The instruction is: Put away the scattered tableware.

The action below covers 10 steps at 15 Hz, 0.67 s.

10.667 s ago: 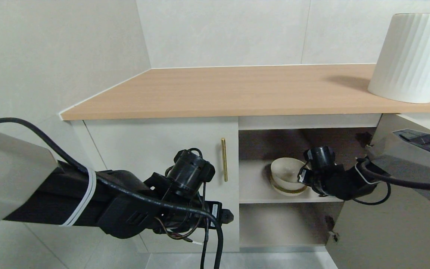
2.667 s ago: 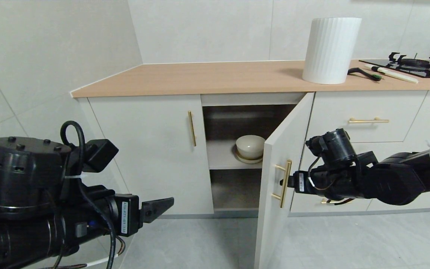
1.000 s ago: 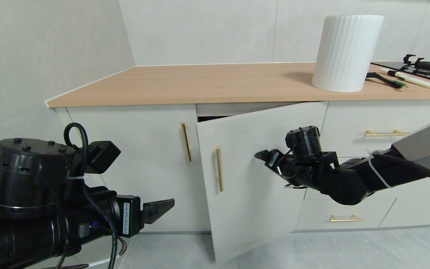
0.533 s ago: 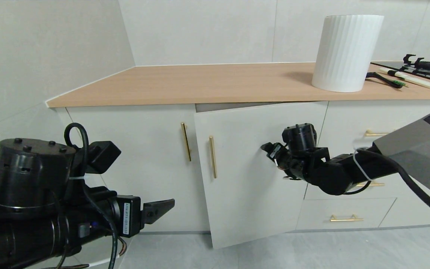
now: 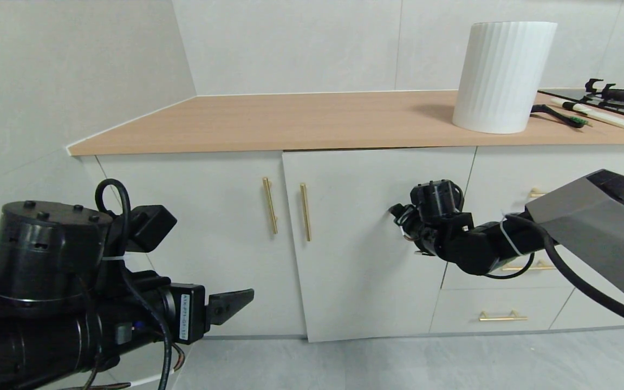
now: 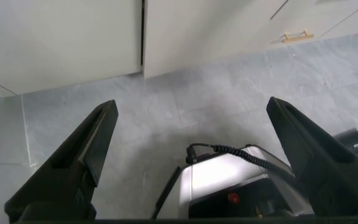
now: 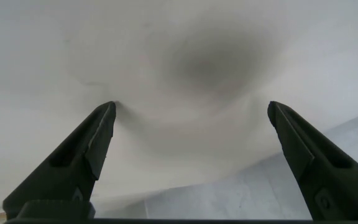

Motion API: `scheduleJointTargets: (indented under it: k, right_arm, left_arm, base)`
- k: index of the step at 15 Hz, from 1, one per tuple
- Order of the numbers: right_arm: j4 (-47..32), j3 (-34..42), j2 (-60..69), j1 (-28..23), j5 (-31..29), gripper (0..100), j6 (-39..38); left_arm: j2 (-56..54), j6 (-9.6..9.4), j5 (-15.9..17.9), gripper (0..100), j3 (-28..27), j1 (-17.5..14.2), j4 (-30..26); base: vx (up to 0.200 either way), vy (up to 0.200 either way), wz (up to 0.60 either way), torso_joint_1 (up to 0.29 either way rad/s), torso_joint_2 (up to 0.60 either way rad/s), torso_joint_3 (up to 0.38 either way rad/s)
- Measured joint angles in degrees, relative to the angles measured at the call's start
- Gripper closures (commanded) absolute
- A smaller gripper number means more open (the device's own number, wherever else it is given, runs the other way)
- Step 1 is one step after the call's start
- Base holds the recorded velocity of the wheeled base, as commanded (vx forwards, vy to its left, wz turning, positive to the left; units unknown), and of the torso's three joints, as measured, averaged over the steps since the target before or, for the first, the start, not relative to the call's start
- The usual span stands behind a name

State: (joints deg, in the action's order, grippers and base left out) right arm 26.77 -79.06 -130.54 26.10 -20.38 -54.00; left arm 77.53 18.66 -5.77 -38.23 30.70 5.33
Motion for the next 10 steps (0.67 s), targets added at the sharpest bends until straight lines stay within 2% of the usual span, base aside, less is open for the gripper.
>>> scheduleJointTargets:
  k: [10]
  right_arm:
    - [-0.1, -1.4, -1.8, -1.0, -1.9, 0, 0.1]
  left_arm:
    - [0.1, -0.04, 0.0, 0, 0.1, 0.0, 0.0]
  base:
    - [0.000, 0.000, 0.00, 0.000, 0.00, 0.000]
